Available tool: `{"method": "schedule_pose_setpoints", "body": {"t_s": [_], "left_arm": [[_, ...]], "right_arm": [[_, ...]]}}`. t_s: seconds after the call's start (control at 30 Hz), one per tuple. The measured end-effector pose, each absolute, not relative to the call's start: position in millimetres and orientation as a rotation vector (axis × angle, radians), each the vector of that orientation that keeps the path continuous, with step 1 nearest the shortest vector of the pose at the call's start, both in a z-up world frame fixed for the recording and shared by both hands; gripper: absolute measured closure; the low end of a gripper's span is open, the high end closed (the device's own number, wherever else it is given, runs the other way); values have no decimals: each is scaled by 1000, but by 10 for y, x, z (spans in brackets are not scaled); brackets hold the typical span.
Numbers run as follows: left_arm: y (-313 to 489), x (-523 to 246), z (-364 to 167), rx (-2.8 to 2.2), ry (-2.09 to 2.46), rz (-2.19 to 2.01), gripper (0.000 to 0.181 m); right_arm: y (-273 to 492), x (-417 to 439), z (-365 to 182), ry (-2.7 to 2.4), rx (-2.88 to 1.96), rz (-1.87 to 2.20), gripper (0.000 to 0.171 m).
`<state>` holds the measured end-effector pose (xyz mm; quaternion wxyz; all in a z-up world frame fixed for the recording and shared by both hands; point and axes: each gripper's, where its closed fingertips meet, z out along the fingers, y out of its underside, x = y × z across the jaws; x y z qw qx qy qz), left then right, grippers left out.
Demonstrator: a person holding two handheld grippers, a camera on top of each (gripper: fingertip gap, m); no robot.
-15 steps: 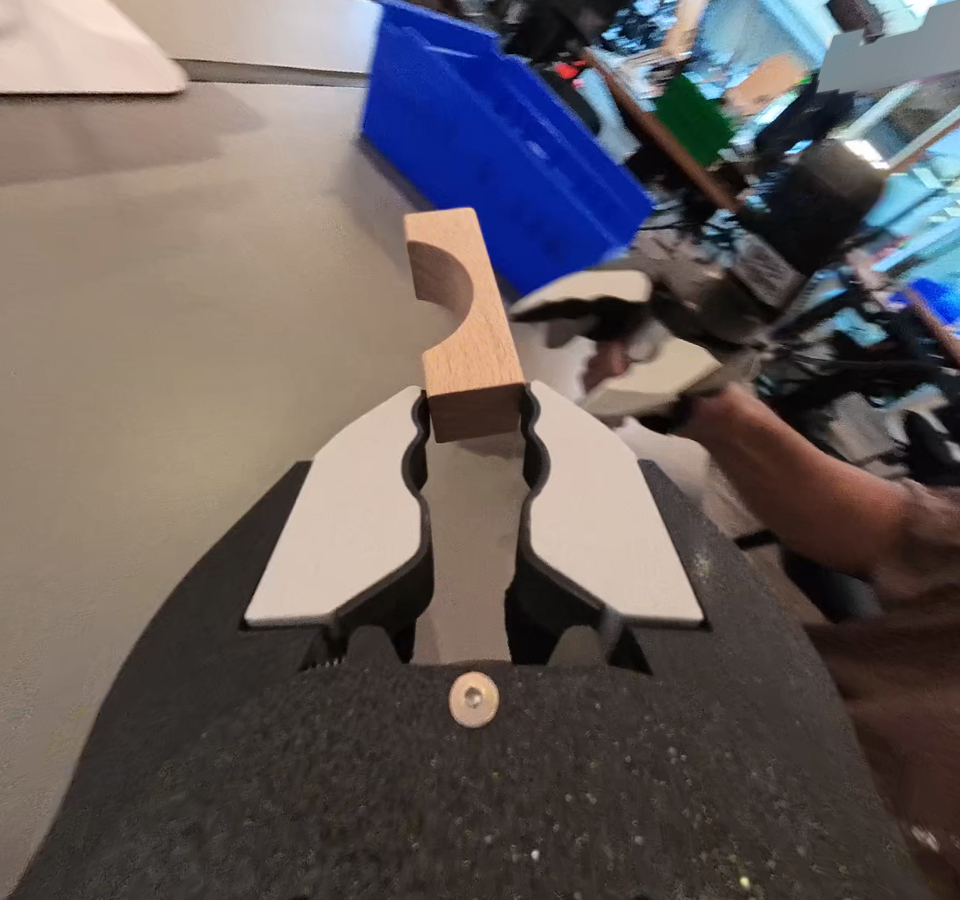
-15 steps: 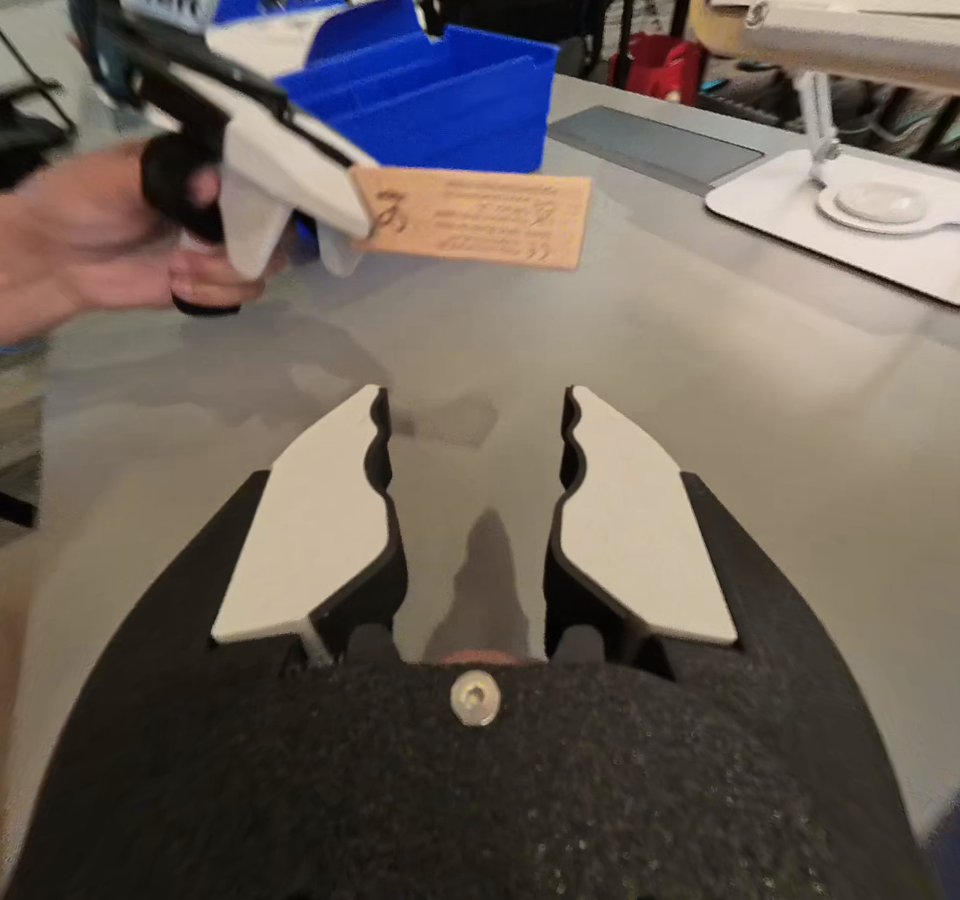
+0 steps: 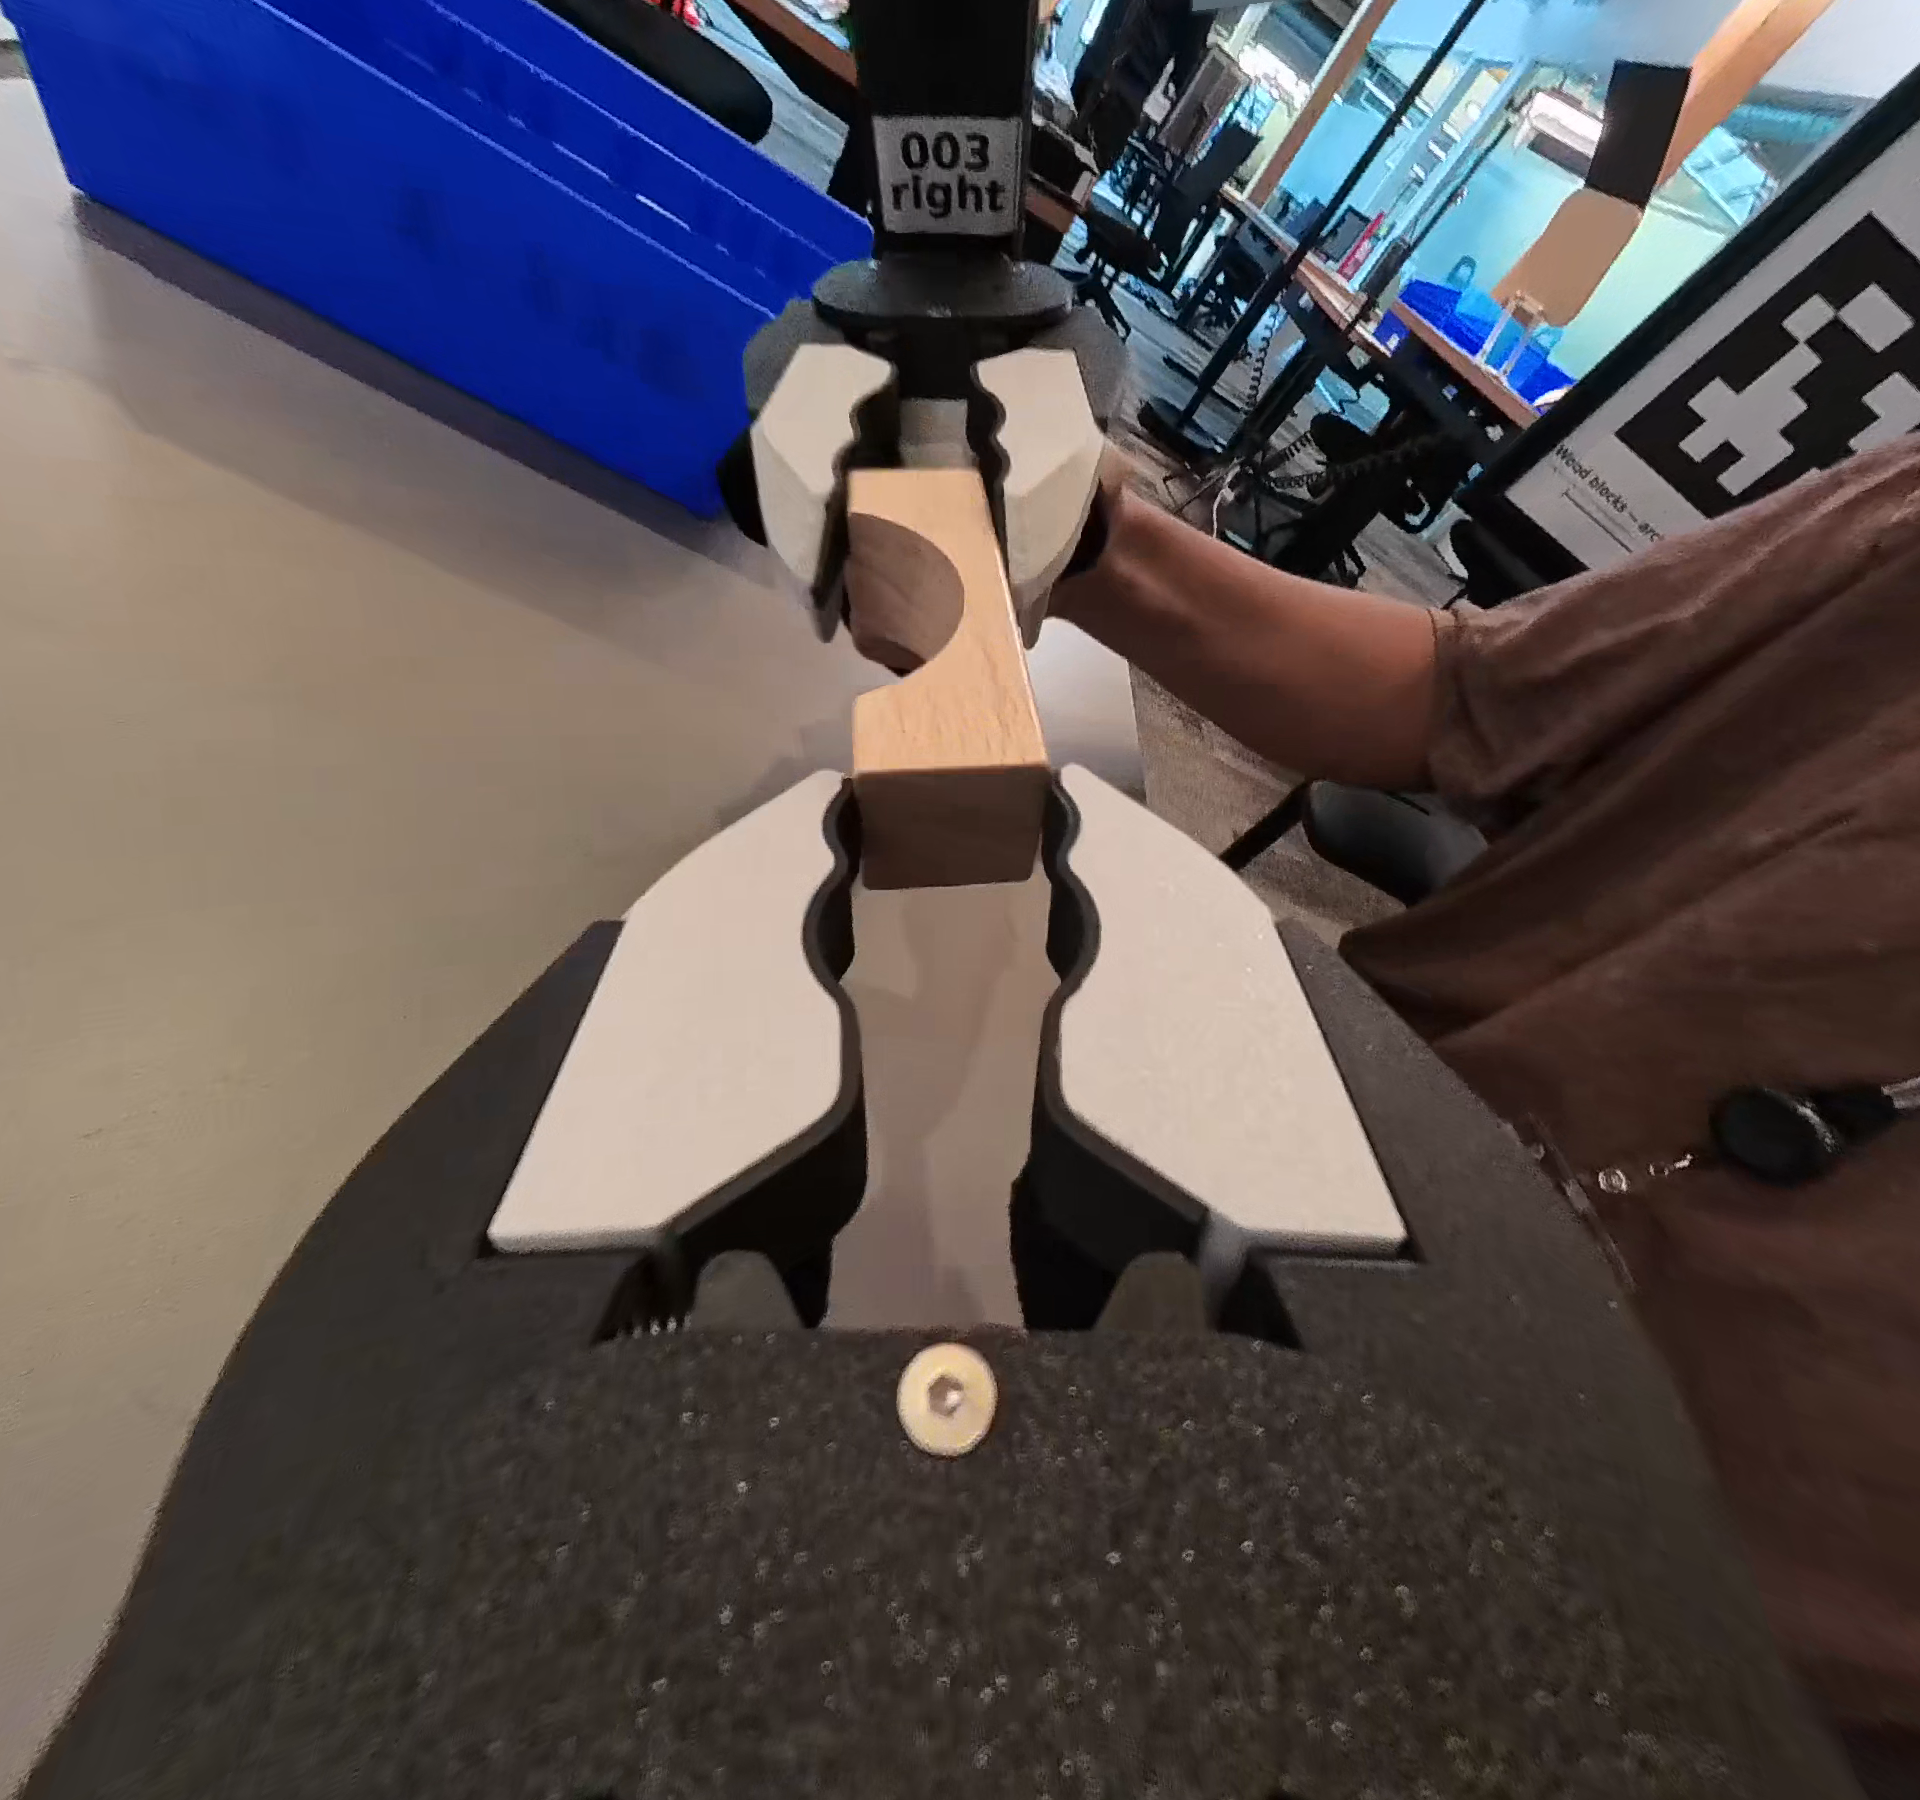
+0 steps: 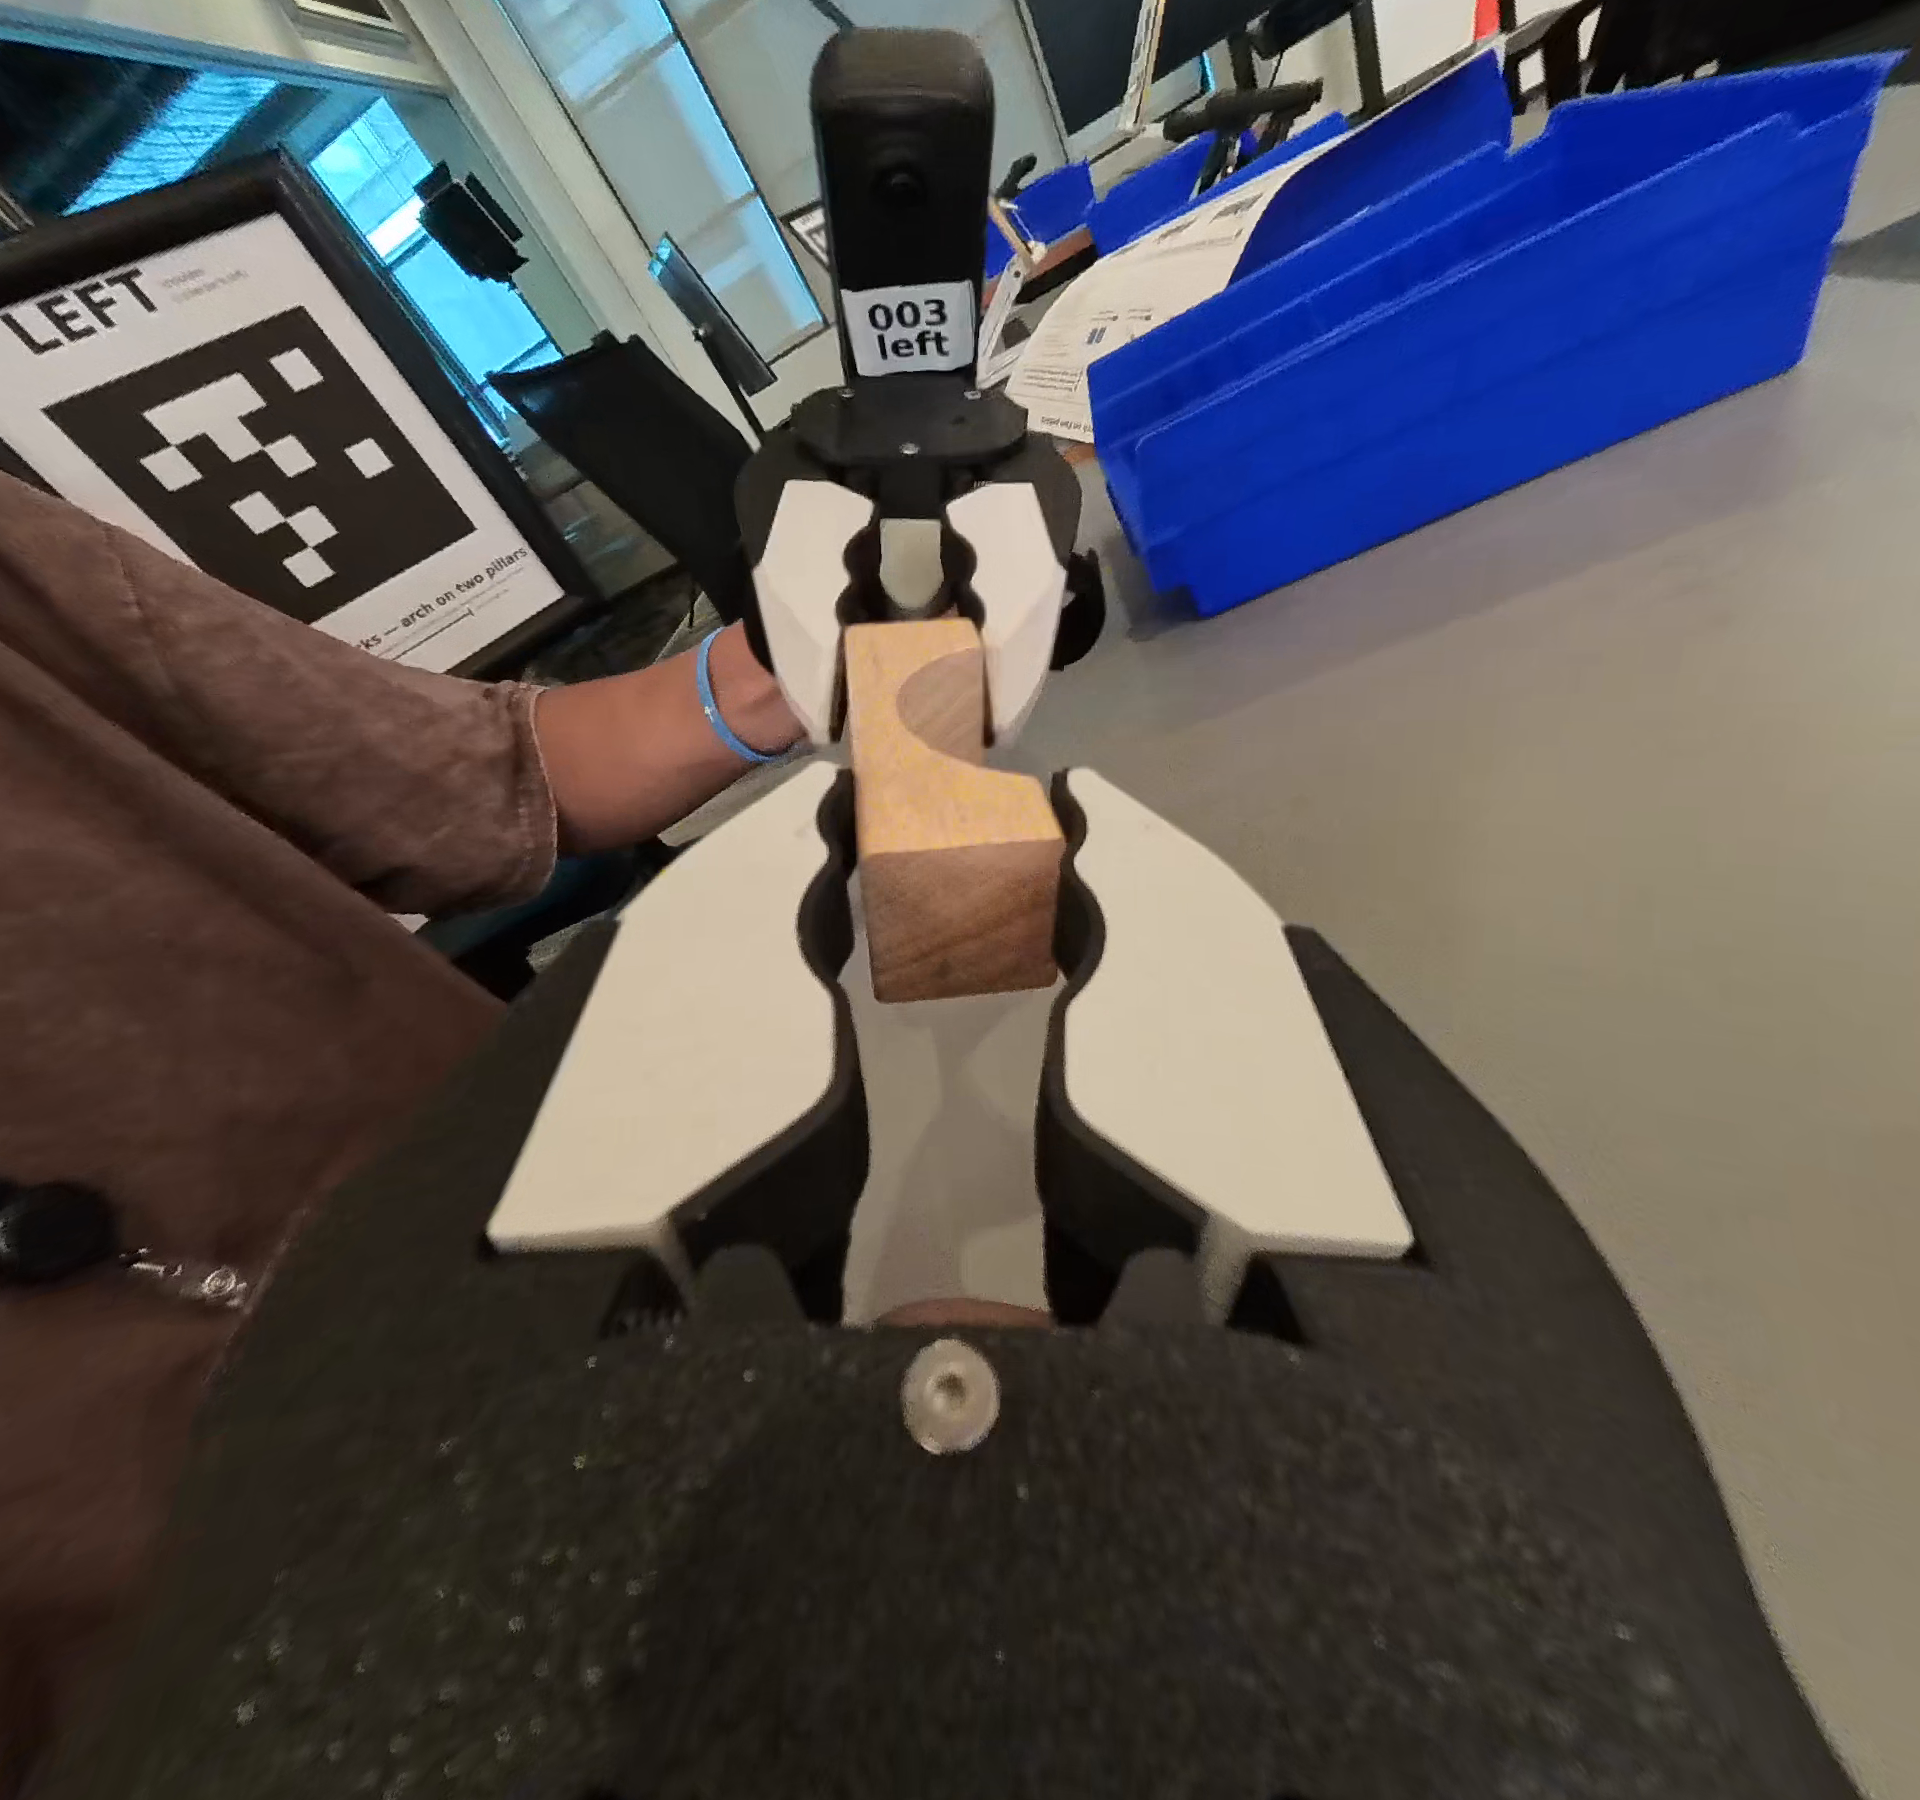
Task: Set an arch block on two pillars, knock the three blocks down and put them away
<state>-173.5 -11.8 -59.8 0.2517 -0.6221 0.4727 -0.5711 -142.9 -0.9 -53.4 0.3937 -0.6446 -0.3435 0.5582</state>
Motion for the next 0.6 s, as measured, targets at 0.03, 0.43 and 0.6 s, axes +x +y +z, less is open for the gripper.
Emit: {"method": "schedule_pose_setpoints", "body": {"t_s": [0.03, 0.43, 0.6], "left_arm": [[-110, -1730, -586, -1691, 1265, -1562, 148], [-499, -2087, -651, -1722, 906, -1559, 132], [-691, -2240, -821, -1746, 906, -1420, 138]], "right_arm": [[-14, -1427, -531, -868, -1632, 1410, 136], [577, 271, 153, -588, -1771, 320, 136], [1120, 1610, -369, -267, -2054, -50, 137]]}}
